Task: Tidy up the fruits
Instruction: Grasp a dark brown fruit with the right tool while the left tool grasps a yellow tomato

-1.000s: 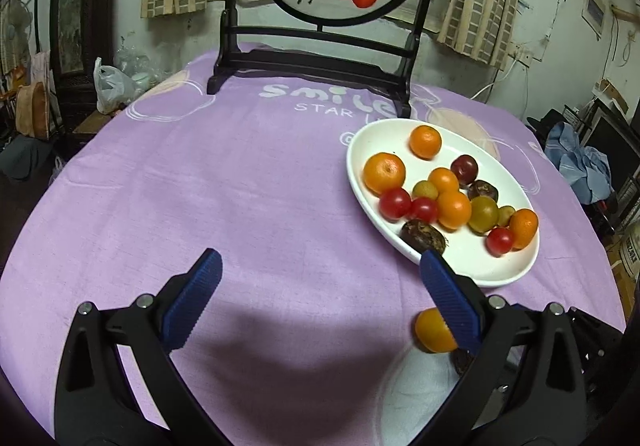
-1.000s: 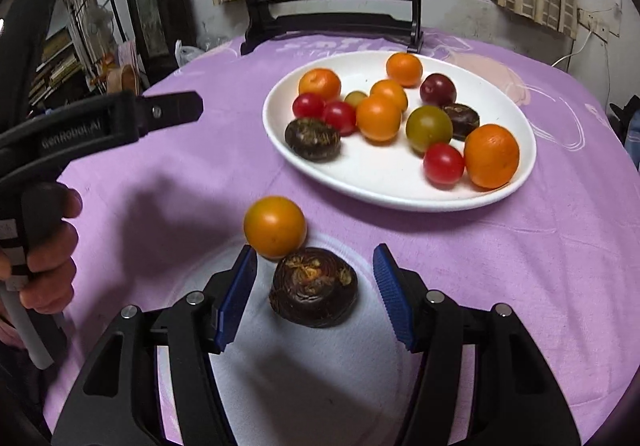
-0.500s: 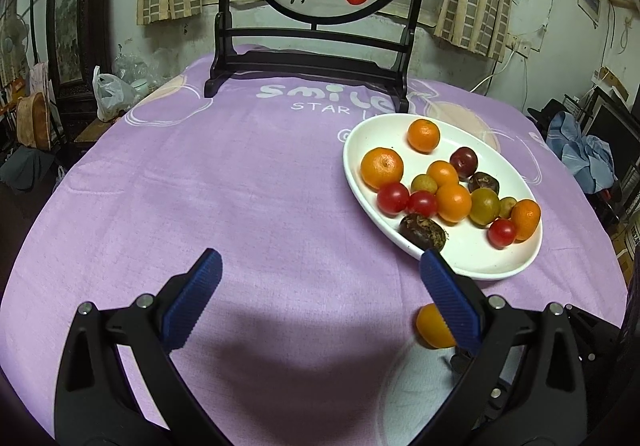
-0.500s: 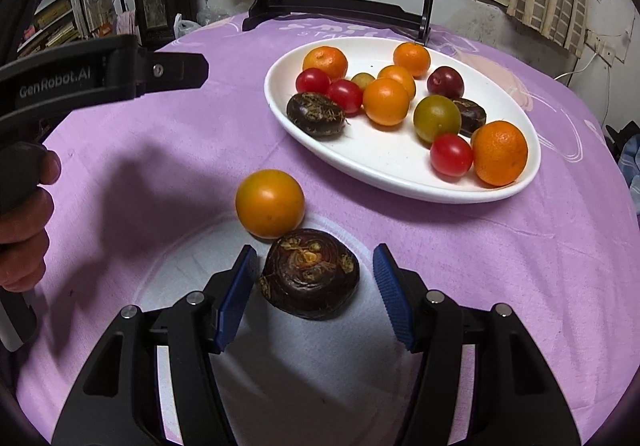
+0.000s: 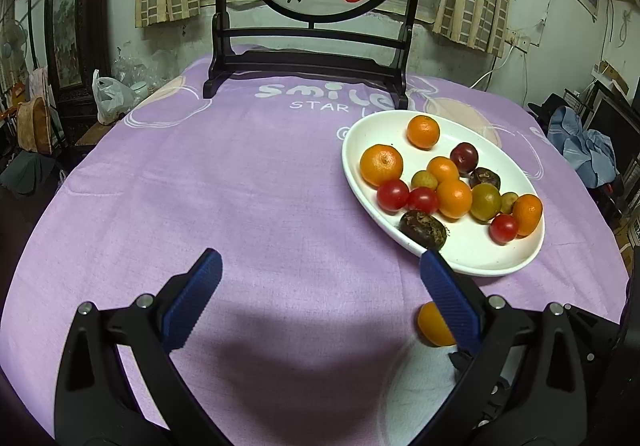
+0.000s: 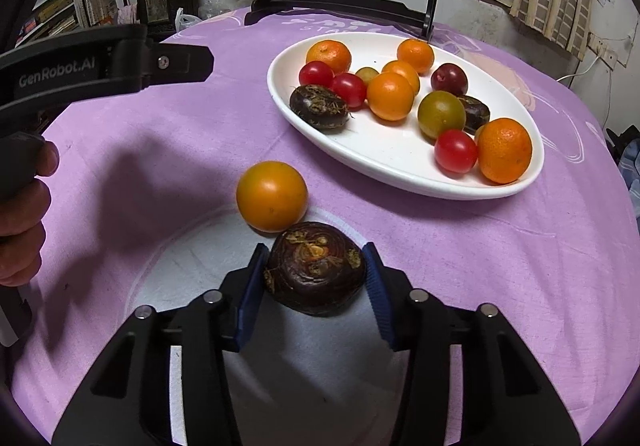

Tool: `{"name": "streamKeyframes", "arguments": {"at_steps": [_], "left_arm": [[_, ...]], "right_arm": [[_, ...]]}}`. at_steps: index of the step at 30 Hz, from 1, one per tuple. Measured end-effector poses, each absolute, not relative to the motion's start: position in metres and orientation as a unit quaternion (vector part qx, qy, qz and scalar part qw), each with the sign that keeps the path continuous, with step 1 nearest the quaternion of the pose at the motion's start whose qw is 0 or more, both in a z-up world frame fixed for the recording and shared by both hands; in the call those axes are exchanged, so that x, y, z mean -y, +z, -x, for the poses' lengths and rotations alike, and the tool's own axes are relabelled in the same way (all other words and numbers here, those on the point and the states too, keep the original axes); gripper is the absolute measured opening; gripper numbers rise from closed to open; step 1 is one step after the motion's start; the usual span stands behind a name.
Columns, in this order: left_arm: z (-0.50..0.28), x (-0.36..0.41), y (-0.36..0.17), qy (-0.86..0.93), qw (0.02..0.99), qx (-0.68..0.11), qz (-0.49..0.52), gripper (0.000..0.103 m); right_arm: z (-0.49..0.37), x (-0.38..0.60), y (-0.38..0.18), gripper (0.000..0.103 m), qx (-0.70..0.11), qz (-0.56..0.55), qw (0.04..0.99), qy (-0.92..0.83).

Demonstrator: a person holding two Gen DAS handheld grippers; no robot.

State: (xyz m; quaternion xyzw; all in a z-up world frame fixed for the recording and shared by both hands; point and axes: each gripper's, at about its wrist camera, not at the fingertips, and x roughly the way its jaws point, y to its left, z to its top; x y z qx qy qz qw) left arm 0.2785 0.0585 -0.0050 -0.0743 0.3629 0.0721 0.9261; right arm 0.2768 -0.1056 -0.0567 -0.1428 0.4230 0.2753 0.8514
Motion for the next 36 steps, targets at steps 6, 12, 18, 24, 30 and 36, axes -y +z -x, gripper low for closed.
{"name": "streamKeyframes", "arguments": {"at_steps": [6,12,18,24,30,36], "left_arm": [[-0.278,-0.06,-0.006,0.074,0.925,-0.364,0.074,0.101],[-0.278,-0.056,-0.009,0.062,0.924,-0.371,0.069,0.101],[-0.276,-0.022,-0.016,-0.034,0.916,-0.399,0.037,0.1],[-0.27,0.019,-0.029,-0.07,0.913,-0.399,-0.043,0.087],[-0.272,0.032,-0.041,-0.071,0.909,-0.403,-0.074,0.075],[-0.277,0.036,-0.049,-0.071,0.904,-0.414,-0.084,0.057]], "right_arm": [[-0.281,0.114,-0.051,0.047,-0.434,0.113,0.849,0.279],[-0.295,0.158,-0.023,0.047,-0.421,0.018,0.87,0.255],[-0.302,0.182,-0.017,0.047,-0.418,-0.027,0.88,0.223],[-0.299,0.179,-0.017,0.047,-0.42,-0.027,0.879,0.226],[-0.298,0.179,-0.018,0.047,-0.421,-0.026,0.878,0.225],[-0.298,0.179,-0.018,0.047,-0.422,-0.028,0.878,0.225]]}}
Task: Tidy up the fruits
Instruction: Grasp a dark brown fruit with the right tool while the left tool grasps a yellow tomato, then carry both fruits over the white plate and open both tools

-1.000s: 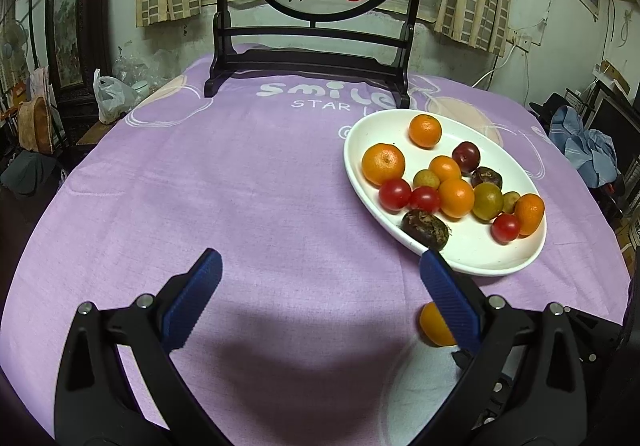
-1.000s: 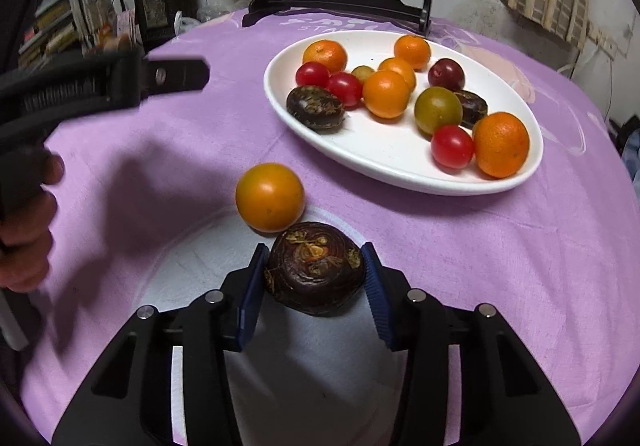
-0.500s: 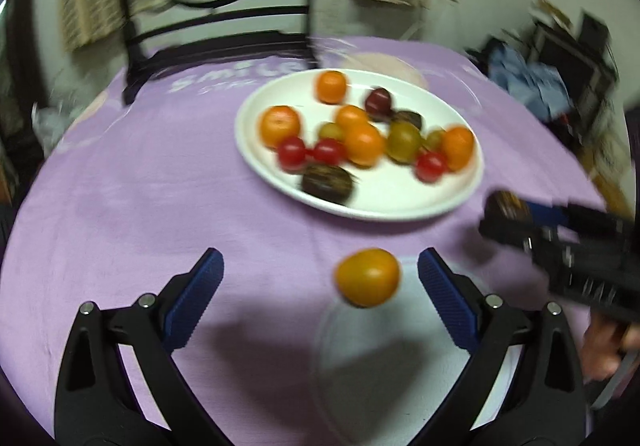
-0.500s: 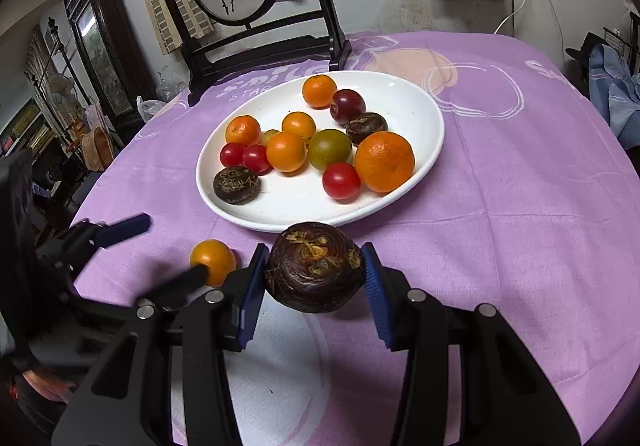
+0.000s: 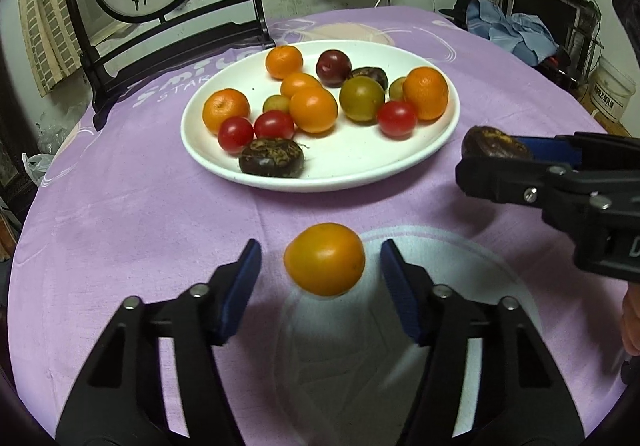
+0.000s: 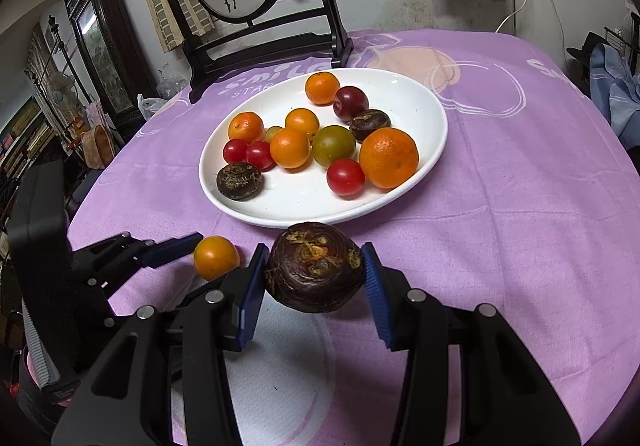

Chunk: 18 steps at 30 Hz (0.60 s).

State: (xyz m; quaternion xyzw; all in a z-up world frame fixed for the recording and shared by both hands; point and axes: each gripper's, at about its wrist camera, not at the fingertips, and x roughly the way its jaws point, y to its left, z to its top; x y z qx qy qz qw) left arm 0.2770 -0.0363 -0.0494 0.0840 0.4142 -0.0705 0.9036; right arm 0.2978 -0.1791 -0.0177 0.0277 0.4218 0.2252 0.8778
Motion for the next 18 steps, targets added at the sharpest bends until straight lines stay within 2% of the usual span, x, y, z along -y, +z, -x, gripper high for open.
{"name": "streamKeyframes", "arguments": {"at_steps": [3,4,13,18], "left_arm": [[-0.279,0.039,-0.054,-0.073,0.899,-0.422,-0.088,0.044],[-0.279,0.039,-0.055,-0.069,0.899,-0.422,-0.094,0.043],[-0.278,0.038,-0.055,-0.07,0.9,-0.42,-0.093,0.042],[-0.27,0.035,-0.041,-0.079,0.908,-0.406,-0.069,0.043]], "right_arm": [[-0.297,0.179,-0.017,0.047,-0.42,-0.028,0.879,0.225],[-0.298,0.18,-0.017,0.047,-0.42,-0.028,0.879,0.225],[-0.292,0.18,-0.015,0.047,-0.414,-0.028,0.879,0.235],[-0.283,0.178,-0.004,0.047,-0.383,-0.026,0.886,0.26]]}}
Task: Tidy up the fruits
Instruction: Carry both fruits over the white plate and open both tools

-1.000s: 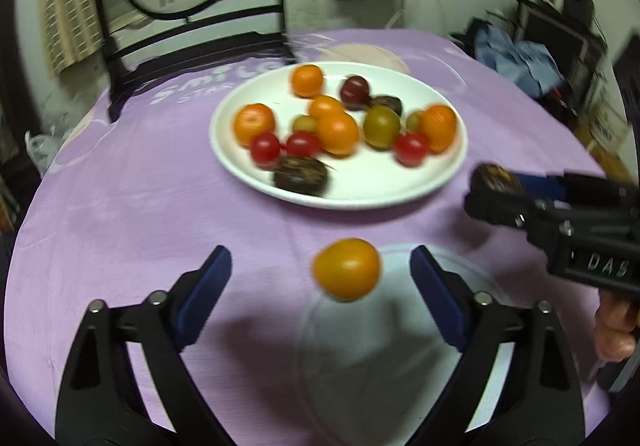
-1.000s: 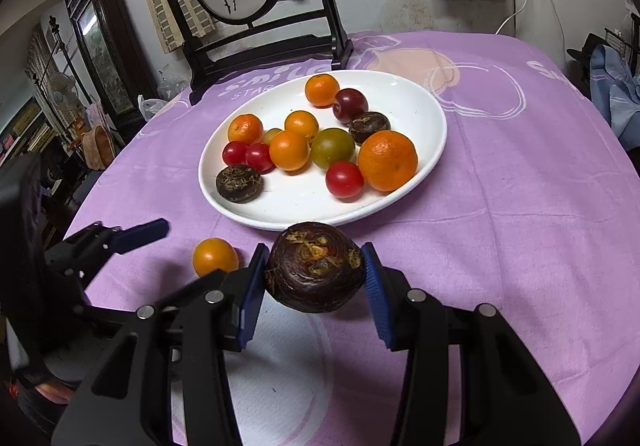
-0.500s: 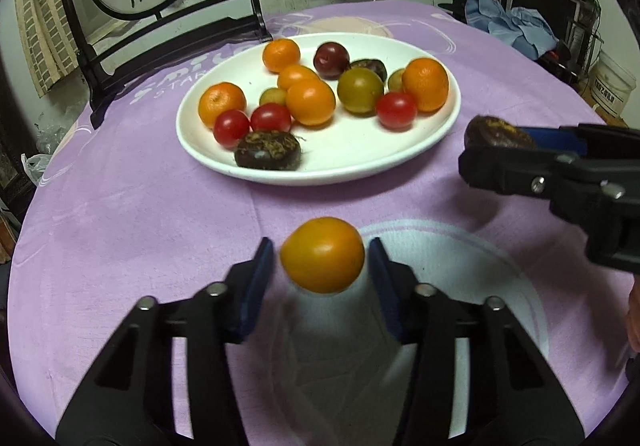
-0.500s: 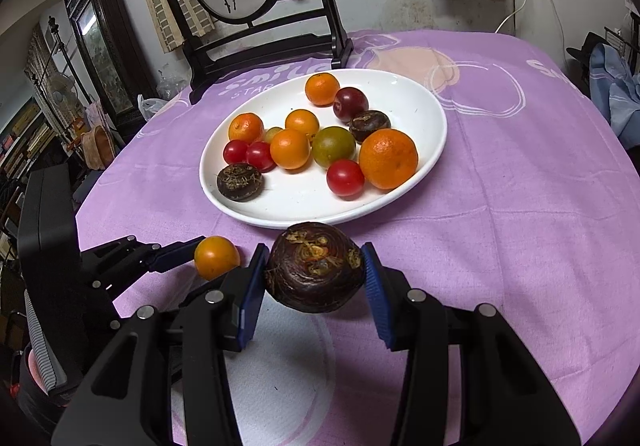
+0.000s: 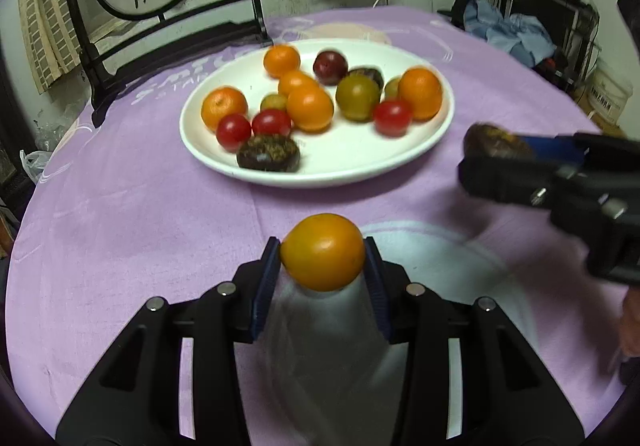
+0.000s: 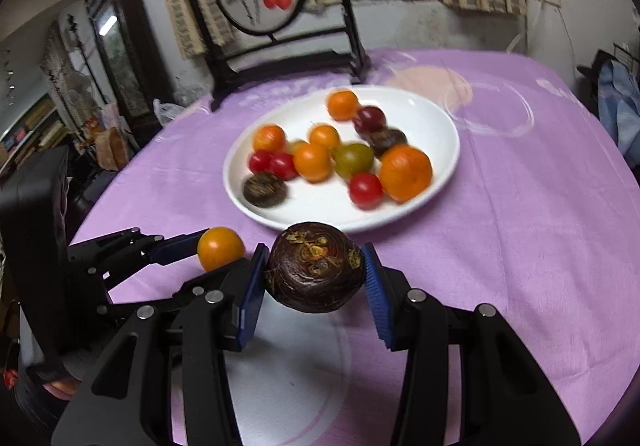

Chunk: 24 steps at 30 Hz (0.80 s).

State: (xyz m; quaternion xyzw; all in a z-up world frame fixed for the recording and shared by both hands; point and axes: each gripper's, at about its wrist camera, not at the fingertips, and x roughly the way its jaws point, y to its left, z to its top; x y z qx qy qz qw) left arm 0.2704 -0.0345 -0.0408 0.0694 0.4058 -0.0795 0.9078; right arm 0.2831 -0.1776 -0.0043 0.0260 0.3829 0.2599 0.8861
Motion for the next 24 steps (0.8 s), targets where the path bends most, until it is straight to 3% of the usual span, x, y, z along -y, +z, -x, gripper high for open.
{"name": "streamKeyframes", "arguments": {"at_steps": [14,24], "left_arm": [[-0.319,0.01,0.021,-0.07,0.937,-0.34,0.04,0.042],[-0.41,-0.005,0.014,-0.028,0.932,-0.356,0.07,0.042]], "right_arm": [[-0.35,0.173,0.019,0.047,-0.324,-0.062,0.914,0.237],[-0.429,0.168,-0.009,0.047,-0.372,-0.054,0.907,0.189]]}}
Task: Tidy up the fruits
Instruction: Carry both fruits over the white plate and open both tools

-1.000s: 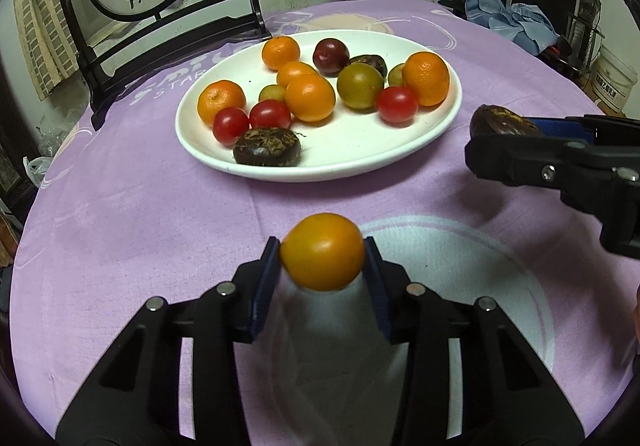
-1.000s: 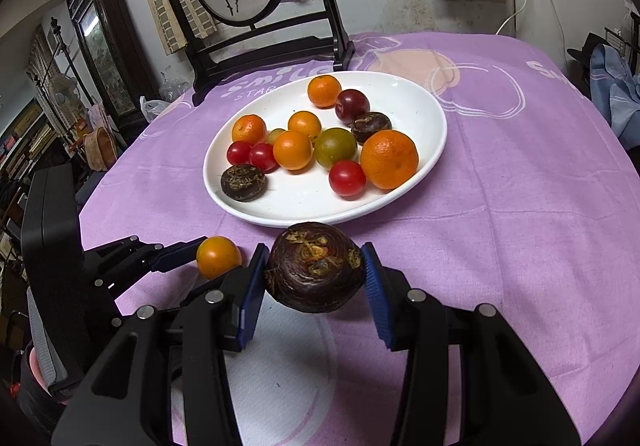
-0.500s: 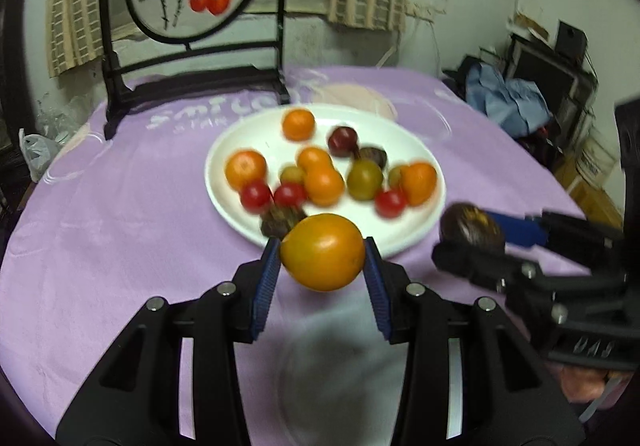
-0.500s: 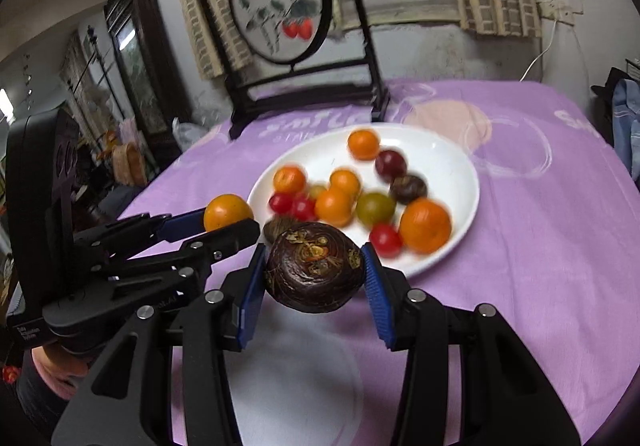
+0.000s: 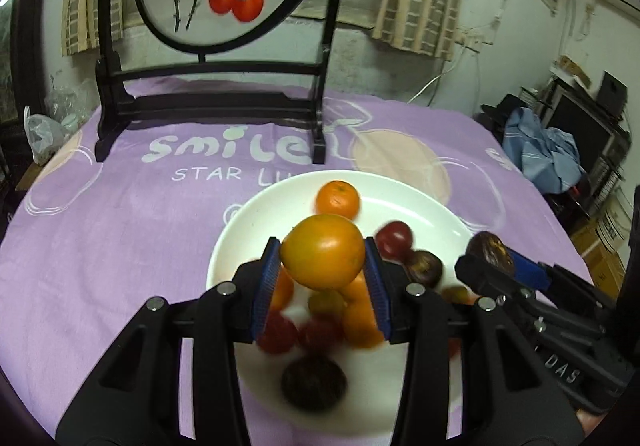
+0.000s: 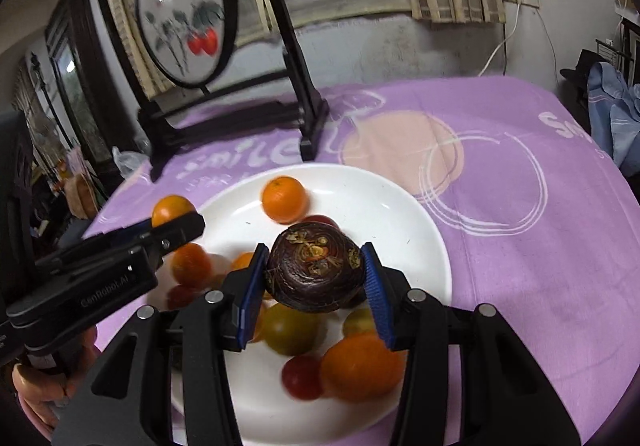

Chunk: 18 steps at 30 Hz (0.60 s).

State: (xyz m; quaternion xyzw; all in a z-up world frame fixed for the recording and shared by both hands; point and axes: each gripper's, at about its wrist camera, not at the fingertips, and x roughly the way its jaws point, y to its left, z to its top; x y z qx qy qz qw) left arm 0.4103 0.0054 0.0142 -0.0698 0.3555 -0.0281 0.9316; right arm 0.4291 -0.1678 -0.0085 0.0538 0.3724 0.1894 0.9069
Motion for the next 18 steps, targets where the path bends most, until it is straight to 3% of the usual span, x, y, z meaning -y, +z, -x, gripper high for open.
{"name": "streamKeyframes", "arguments": {"at_steps": [10,13,15,17,18], "left_arm": [[-0.451,-0.003,-0.016,-0.028,0.92,-0.388,0.049,0.043],[-0.452,-0.004,-0.017,-0.026,0.918,-0.392,0.048,0.044],[-0.45,-0.005,-0.014,-0.016,0.922,-0.385,0.045,0.053],[-0.443,-0.007,-0.002,0.0,0.929,-0.367,0.042,0.078],[-0.44,-0.007,0.004,0.01,0.933,-0.358,0.039,0.081]], "right_arm": [[-0.451,0.15,-0.03,0.049,-0.406,-0.018,0.892,0.198],[-0.451,0.15,-0.025,0.059,-0.412,-0.011,0.891,0.191],[-0.448,0.154,-0.018,0.061,-0.409,-0.016,0.893,0.185],[-0.44,0.157,-0.006,0.065,-0.402,-0.017,0.897,0.181],[-0.435,0.158,0.0,0.065,-0.398,-0.014,0.899,0.181]]}}
